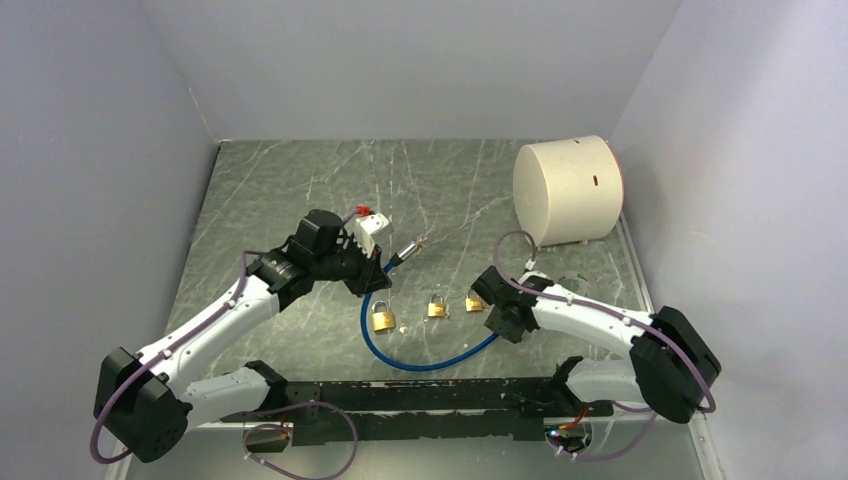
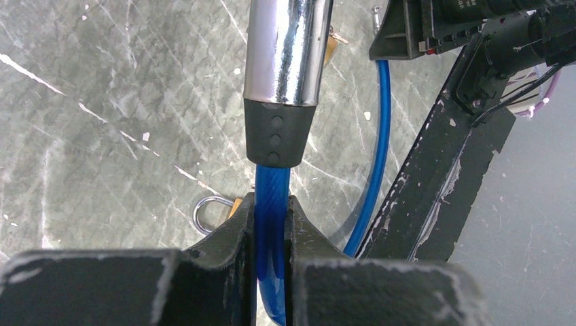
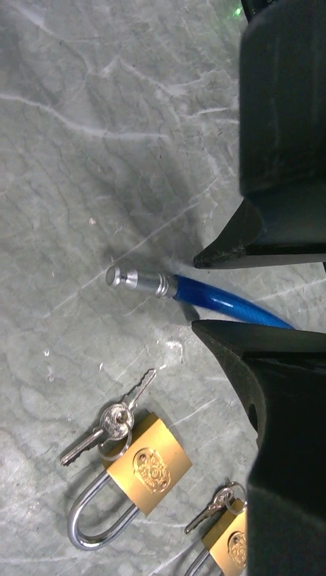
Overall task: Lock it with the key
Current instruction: Pick up the lock from the center of the board, then lock the lock.
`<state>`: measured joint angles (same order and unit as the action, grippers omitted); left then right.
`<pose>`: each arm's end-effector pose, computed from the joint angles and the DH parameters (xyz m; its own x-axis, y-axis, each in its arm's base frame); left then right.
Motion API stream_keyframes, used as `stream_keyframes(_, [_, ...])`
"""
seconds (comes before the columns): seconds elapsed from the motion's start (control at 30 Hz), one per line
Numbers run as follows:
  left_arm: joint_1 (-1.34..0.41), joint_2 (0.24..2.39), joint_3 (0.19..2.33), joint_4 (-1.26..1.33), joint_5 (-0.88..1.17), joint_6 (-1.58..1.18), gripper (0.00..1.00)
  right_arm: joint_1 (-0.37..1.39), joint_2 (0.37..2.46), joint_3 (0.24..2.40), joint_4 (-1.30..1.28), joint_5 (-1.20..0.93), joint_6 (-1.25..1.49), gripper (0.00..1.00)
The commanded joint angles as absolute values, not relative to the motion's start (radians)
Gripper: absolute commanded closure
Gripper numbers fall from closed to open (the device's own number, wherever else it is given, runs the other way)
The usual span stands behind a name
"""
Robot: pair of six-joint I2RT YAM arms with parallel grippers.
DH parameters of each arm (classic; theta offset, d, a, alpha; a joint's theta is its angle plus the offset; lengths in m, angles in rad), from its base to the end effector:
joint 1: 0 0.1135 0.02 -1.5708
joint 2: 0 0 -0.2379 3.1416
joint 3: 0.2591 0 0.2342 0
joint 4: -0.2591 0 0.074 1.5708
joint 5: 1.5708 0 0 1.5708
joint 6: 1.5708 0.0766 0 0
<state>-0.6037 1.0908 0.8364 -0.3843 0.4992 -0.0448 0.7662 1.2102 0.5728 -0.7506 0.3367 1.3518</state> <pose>0.1914 -0.1765 0.2414 -0.5268 0.3155 -0.7893 0.7920 0.5192 -0.3211 0.1475 0.1068 0.1057 -0.7505 0.5564 -0.3566 0.5589 0.8224 0.1069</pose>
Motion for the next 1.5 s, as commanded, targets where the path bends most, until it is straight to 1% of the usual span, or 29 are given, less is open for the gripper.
stream_keyframes(0.0, [-0.607, 1.084, 0.864, -0.362, 0.526, -0.026, 0.97, 0.759, 1.299, 0.602, -0.709, 0.313, 1.321, 0.67])
stream_keyframes(0.03, [-0.607, 1.082, 0.864, -0.362, 0.526, -0.026, 0.98, 0.759, 1.315, 0.608, -0.718, 0.31, 1.323, 0.7])
stream_keyframes(0.1, [-0.607, 1.078, 0.861, -0.361, 0.526, -0.029, 0.97, 0.759, 1.337, 0.607, -0.716, 0.302, 1.32, 0.89])
stream_keyframes(0.13, [-0.606, 1.076, 0.859, -0.359, 0.528, -0.03, 0.97, 0.758, 1.341, 0.606, -0.715, 0.299, 1.322, 0.96])
stream_keyframes(0.17, [-0.607, 1.073, 0.859, -0.355, 0.53, -0.032, 0.97, 0.759, 1.342, 0.606, -0.715, 0.297, 1.32, 1.0])
stream_keyframes(0.27, [-0.607, 1.074, 0.863, -0.351, 0.545, -0.04, 0.98, 0.76, 1.318, 0.626, -0.745, 0.324, 1.319, 1.0])
stream_keyframes(0.4, [-0.607, 1.069, 0.88, -0.345, 0.57, -0.058, 0.97, 0.76, 1.211, 0.682, -0.785, 0.374, 1.261, 1.0])
stream_keyframes(0.5, [-0.607, 1.073, 0.905, -0.353, 0.568, -0.077, 0.97, 0.762, 1.077, 0.715, -0.703, 0.365, 1.111, 1.0])
stream_keyframes(0.6, [-0.606, 1.09, 0.948, -0.393, 0.559, -0.076, 0.97, 0.762, 0.927, 0.711, -0.537, 0.284, 0.884, 1.0])
stream_keyframes(0.7, [-0.604, 1.11, 0.987, -0.42, 0.559, -0.077, 0.97, 0.763, 0.866, 0.725, -0.456, 0.197, 0.729, 1.0])
stream_keyframes(0.9, [-0.598, 1.143, 1.028, -0.428, 0.581, -0.107, 0.98, 0.783, 0.903, 0.825, -0.492, 0.023, 0.462, 1.0])
stream_keyframes(1.07, [-0.567, 1.191, 1.03, -0.434, 0.664, -0.125, 0.98, 0.829, 0.906, 0.84, -0.422, -0.099, 0.356, 1.0])
stream_keyframes(1.27, [-0.552, 1.233, 1.041, -0.463, 0.797, -0.102, 0.97, 0.887, 0.944, 0.893, -0.386, -0.109, 0.308, 1.0])
stream_keyframes(1.37, [-0.552, 1.273, 1.068, -0.514, 0.856, -0.071, 0.97, 0.9, 0.982, 0.926, -0.38, -0.106, 0.301, 1.0])
stream_keyframes(1.47, [-0.552, 1.29, 1.071, -0.509, 0.923, -0.071, 0.97, 0.902, 1.015, 0.944, -0.369, -0.101, 0.301, 1.0])
